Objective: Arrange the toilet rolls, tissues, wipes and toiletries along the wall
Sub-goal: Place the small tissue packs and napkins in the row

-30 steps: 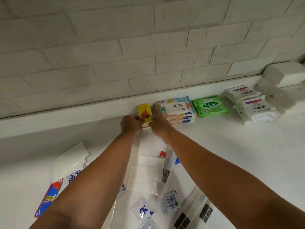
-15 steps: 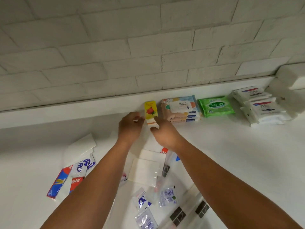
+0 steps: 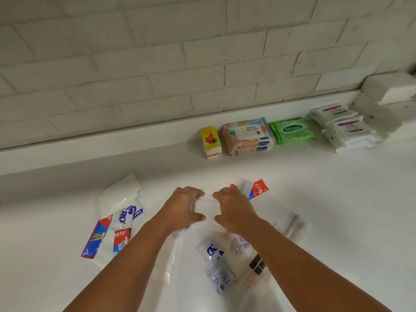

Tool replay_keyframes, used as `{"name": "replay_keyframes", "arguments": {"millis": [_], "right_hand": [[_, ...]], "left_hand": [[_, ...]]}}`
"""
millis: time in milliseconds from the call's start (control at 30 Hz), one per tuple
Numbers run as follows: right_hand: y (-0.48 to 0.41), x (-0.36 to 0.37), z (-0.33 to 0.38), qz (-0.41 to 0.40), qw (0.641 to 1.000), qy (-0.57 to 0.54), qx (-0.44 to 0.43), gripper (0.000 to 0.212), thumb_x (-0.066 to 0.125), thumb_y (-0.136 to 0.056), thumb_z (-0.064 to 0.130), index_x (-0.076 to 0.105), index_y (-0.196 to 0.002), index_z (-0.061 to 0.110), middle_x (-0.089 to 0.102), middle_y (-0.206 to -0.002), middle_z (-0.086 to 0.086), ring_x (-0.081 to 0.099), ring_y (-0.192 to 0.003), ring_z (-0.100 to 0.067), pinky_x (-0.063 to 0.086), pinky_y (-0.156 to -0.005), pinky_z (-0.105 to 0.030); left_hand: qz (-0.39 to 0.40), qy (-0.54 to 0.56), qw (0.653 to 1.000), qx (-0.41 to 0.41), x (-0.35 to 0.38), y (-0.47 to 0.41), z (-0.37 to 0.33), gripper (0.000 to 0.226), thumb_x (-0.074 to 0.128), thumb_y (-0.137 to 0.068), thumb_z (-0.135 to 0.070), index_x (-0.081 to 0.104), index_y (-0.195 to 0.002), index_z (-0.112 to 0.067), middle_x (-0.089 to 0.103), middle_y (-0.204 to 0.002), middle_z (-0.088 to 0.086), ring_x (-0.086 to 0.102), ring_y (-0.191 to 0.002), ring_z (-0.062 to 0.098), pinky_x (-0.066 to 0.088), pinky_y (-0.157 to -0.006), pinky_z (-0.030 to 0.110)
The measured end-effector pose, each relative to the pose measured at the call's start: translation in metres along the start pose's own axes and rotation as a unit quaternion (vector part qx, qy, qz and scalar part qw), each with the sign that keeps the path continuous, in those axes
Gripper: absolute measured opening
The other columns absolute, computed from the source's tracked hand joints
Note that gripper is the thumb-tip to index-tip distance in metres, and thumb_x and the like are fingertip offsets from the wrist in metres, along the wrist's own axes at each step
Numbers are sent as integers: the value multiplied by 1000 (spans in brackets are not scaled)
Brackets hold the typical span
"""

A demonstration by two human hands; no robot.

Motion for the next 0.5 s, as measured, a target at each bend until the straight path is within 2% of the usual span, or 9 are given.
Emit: {"name": "replay_keyframes", "arguments": {"millis": [100, 167, 233, 333, 433, 500], "right_hand": [[4, 8, 6, -4, 999, 34, 5, 52, 69, -86, 30, 49, -133, 17, 53, -131, -5, 43, -126, -25, 42, -107, -36], [5, 13, 10, -9, 999, 36, 10, 53, 69, -86, 28, 48, -134, 17, 52, -132, -6, 42, -126, -24, 35, -111, -35], [6, 16, 8, -6, 999, 4, 33, 55, 70, -86, 27, 49, -135, 18, 52, -131, -6, 42, -126, -24, 32, -112, -35], [9, 19, 7, -18, 997, -40, 65, 44, 72, -85, 25, 59, -127, 19, 59, -123, -5, 50, -118, -24, 40, -104, -33], [13, 11, 7, -68, 989, -104, 80, 25, 71, -83, 24, 68, -108, 20, 65, -105, -1, 58, -103, -20, 46, -87, -27], [17, -2, 3, -123, 974, -161, 98, 27, 71, -83, 27, 66, -108, 21, 61, -104, 4, 54, -103, -15, 42, -83, -24]], "left_hand": [[14, -53, 998, 31, 4, 0, -2, 77, 82, -76, -42, 49, -144, -27, 52, -137, -4, 41, -124, 19, 39, -102, 32], [26, -78, 995, 48, 7, 0, -3, 76, 80, -76, -45, 48, -143, -27, 53, -134, -3, 42, -122, 21, 40, -101, 33], [36, -90, 994, 56, 10, 0, -4, 69, 78, -76, -48, 52, -138, -29, 56, -126, -3, 45, -118, 20, 41, -98, 35], [35, -91, 993, 67, 11, 5, -4, 50, 74, -80, -45, 62, -125, -30, 60, -117, -3, 49, -113, 20, 41, -96, 36], [-9, 30, 996, 84, -5, 17, -4, 20, 76, -82, -30, 70, -101, -29, 64, -96, -6, 59, -94, 17, 46, -81, 33], [-52, 126, 988, 78, -23, 26, -1, 15, 78, -82, -23, 68, -87, -33, 64, -83, -9, 59, -76, 12, 47, -68, 28]]}}
Point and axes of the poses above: each hand's wrist, its own y-axis away from the middle knuckle, its own x-axis out of the palm, z = x × y, the point moved 9 cm from there along -y, towards the middle knuckle
